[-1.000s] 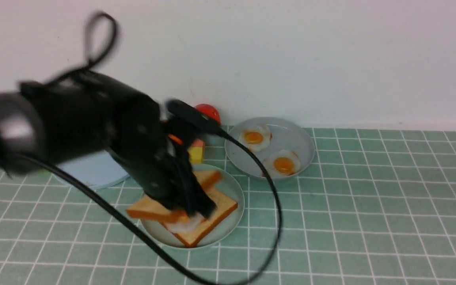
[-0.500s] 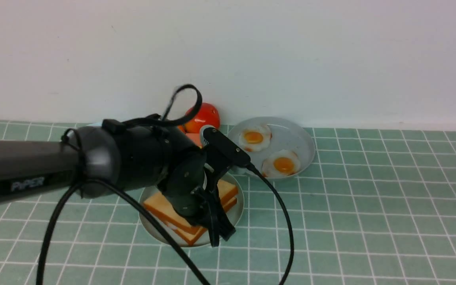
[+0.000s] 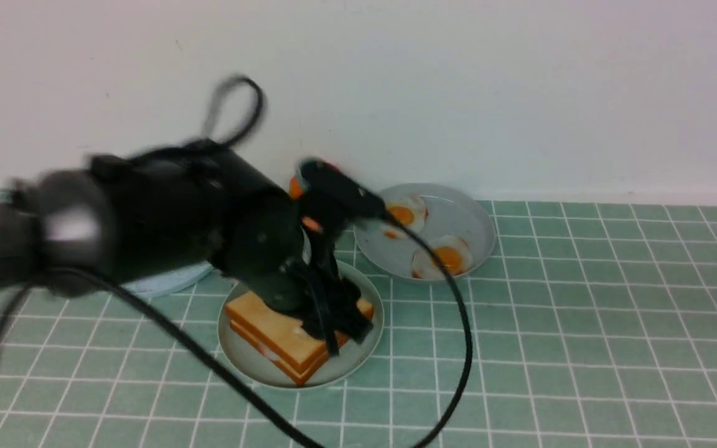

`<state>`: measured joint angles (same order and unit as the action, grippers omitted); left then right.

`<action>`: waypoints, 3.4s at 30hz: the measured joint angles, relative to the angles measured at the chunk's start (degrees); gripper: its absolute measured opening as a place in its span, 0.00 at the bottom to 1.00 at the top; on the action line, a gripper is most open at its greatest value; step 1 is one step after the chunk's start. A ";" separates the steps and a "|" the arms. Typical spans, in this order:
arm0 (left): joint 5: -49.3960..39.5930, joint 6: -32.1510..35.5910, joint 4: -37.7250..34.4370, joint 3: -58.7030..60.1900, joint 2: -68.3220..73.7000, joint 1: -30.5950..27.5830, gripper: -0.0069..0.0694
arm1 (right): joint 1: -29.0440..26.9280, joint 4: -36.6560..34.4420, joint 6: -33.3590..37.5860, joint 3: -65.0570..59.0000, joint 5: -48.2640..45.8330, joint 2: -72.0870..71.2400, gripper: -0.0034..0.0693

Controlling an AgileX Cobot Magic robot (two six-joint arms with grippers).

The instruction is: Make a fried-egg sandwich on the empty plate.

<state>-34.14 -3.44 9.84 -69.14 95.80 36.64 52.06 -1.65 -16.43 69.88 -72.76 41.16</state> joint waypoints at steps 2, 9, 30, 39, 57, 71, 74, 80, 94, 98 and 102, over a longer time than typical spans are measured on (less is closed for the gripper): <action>-1.45 -3.56 -1.09 0.61 -7.76 0.00 0.51 | 0.00 1.65 0.00 0.00 0.00 -0.61 0.13; 4.45 -6.87 -5.47 14.70 -35.17 0.00 0.07 | 0.00 4.46 -0.44 -4.01 0.00 -6.24 0.14; 40.21 -7.22 -15.30 64.07 -87.15 0.00 0.07 | 0.00 10.98 -12.92 -27.58 18.95 -17.19 0.14; 37.23 -7.22 -15.34 64.07 -87.15 0.00 0.07 | 0.00 11.47 -13.31 -32.52 22.15 -17.19 0.16; 36.96 -7.24 -15.34 64.07 -87.15 0.00 0.08 | -32.46 -0.99 9.64 -49.84 41.70 -25.51 0.03; 36.91 -7.28 -15.34 64.12 -87.20 0.00 0.09 | -51.44 -18.59 26.77 -71.06 51.20 -41.76 0.03; 36.91 -7.28 -15.34 64.12 -87.20 0.00 0.09 | -50.78 -18.28 26.78 -71.06 51.13 -41.76 0.03; 36.89 -7.28 -15.34 64.12 -87.20 0.00 0.10 | -49.74 -14.99 26.72 -70.89 50.29 -41.76 0.03; 35.83 -7.35 -15.34 64.12 -87.20 0.00 0.11 | -49.74 -14.20 25.27 -70.72 49.47 -41.76 0.04; 35.71 -7.41 -15.34 64.12 -87.20 0.00 0.12 | -49.74 -14.20 25.27 -70.72 49.47 -41.76 0.05; 35.71 -7.41 -15.34 64.12 -87.20 0.00 0.12 | -49.74 -14.20 25.27 -70.72 49.47 -41.76 0.05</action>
<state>1.57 -10.85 -5.51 -5.03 8.60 36.64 2.32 -15.85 8.84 -0.85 -23.30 -0.60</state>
